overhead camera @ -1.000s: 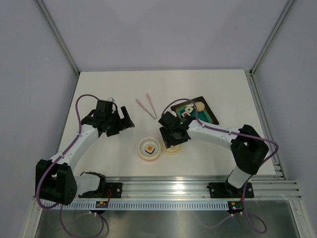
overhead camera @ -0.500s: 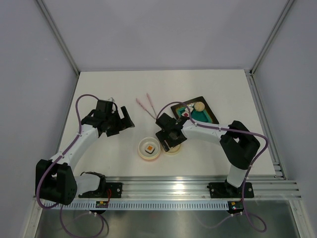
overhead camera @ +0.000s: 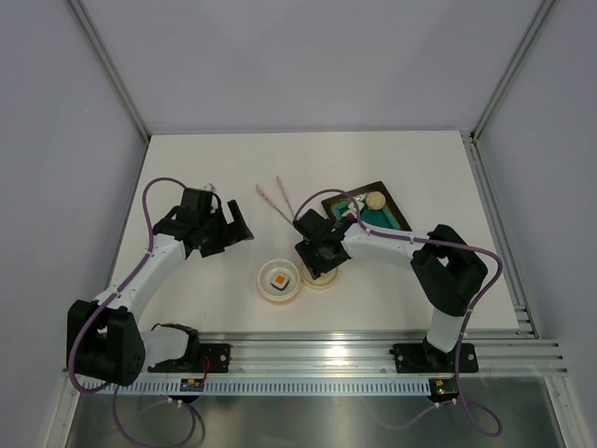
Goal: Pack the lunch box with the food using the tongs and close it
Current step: Pick up the box lid from the center of the board, then close the box lid on the packing box.
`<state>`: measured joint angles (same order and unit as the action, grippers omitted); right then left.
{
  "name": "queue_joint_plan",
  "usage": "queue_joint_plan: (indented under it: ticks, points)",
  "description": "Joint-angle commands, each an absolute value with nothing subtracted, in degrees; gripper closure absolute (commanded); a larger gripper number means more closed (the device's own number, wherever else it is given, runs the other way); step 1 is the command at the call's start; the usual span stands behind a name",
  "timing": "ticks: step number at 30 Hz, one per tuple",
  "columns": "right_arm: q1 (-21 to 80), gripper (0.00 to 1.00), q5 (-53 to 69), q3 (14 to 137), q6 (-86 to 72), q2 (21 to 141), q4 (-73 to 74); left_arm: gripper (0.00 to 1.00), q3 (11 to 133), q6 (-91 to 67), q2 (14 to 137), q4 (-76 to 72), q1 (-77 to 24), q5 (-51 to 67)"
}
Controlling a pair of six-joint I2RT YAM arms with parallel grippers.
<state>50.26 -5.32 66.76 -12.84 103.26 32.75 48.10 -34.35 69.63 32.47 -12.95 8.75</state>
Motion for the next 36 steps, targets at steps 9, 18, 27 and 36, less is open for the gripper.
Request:
queue_joint_plan:
  ticks: [9, 18, 27, 36]
  points:
    - [50.1, 0.71, -8.87, 69.51, -13.36, 96.69, 35.24, 0.02, 48.17, -34.63, 69.34, 30.41, -13.18, 9.49]
    - [50.27, 0.76, -10.11, 76.1, -14.94, 93.08, 41.22, 0.02, 46.5, -36.91, 70.84, 29.97, -13.18, 7.91]
    - [55.27, 0.76, -10.2, 85.51, -16.78, 97.2, 45.09, 0.02, 43.16, -41.48, 74.44, 28.91, -12.31, 5.37]
    - [61.17, 0.76, -6.24, 88.5, -20.13, 103.53, 44.12, 0.02, 45.0, -40.34, 67.42, 33.39, -3.96, 5.27]
